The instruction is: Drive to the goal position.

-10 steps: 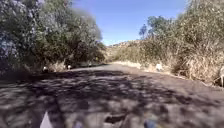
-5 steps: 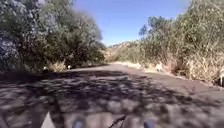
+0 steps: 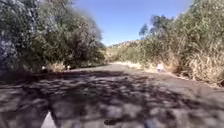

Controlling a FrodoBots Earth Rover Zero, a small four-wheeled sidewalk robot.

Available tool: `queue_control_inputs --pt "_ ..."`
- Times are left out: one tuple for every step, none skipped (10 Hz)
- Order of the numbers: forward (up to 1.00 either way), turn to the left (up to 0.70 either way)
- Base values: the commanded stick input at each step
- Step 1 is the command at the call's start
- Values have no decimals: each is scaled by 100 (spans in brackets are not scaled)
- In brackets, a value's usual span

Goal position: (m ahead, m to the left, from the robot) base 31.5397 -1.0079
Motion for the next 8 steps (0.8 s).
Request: queue_control_inputs --pt "85 -34" --pt "85 -34" --pt "85 -34" --pt "85 -32" --pt "85 -26" --pt "85 -19" --pt "85 -13" --pt "85 -7"
